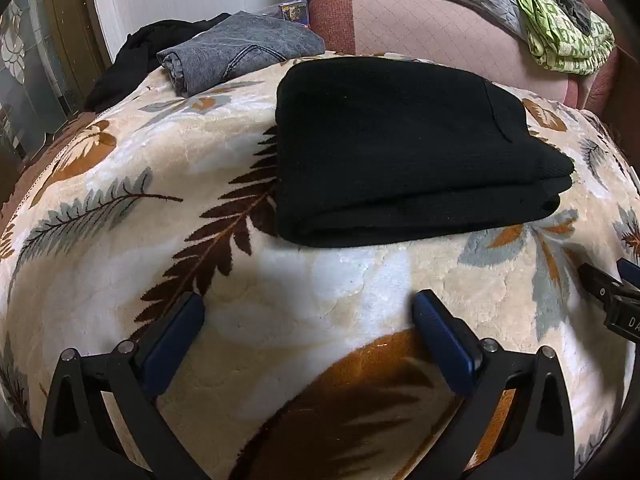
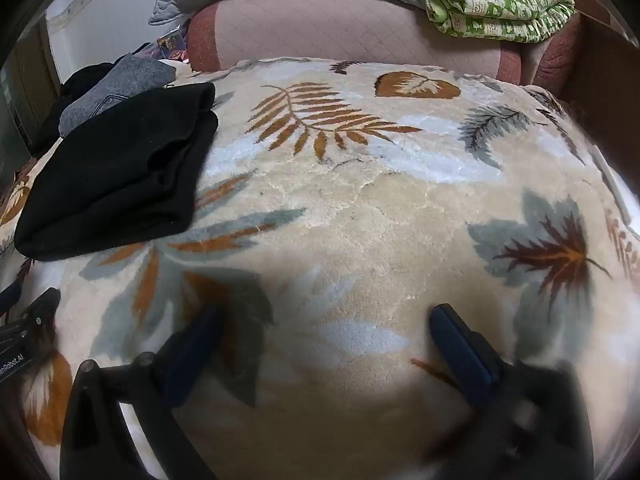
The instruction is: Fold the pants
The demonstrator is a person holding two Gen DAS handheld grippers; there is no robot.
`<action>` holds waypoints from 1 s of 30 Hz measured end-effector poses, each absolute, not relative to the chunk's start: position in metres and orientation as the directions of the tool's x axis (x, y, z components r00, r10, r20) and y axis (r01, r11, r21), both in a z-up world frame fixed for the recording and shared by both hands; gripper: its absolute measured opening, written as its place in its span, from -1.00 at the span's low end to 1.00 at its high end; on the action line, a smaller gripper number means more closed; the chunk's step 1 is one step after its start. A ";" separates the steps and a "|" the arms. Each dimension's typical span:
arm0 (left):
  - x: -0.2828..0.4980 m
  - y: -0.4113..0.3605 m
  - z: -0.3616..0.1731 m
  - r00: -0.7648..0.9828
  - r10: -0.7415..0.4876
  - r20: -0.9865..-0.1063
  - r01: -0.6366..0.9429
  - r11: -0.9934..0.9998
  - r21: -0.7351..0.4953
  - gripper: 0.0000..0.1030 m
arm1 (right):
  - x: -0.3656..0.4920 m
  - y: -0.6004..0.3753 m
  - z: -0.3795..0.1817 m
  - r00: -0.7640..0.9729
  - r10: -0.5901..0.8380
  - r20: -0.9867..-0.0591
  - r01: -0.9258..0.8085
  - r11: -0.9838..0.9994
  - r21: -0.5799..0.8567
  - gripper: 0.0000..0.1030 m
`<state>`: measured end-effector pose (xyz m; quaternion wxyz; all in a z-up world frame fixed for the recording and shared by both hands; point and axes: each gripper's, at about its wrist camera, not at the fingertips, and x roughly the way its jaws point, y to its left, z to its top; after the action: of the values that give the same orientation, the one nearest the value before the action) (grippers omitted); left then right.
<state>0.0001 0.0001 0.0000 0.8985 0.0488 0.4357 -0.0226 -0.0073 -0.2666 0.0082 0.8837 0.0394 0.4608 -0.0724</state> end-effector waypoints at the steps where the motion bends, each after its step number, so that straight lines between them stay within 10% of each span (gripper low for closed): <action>1: 0.000 0.000 0.000 0.619 0.002 -0.785 0.083 0.994 0.068 1.00 | -0.007 -0.267 0.008 0.566 -0.086 -0.820 0.164 0.986 0.010 0.99; 30: 0.001 0.001 -0.001 0.620 0.002 -0.785 0.083 0.994 0.068 1.00 | -0.008 -0.267 0.006 0.565 -0.088 -0.820 0.164 0.986 0.008 0.99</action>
<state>0.0013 0.0011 -0.0012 0.8986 0.0485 0.4356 -0.0225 -0.0078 -0.2666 0.0064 0.8837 0.0417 0.4607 -0.0713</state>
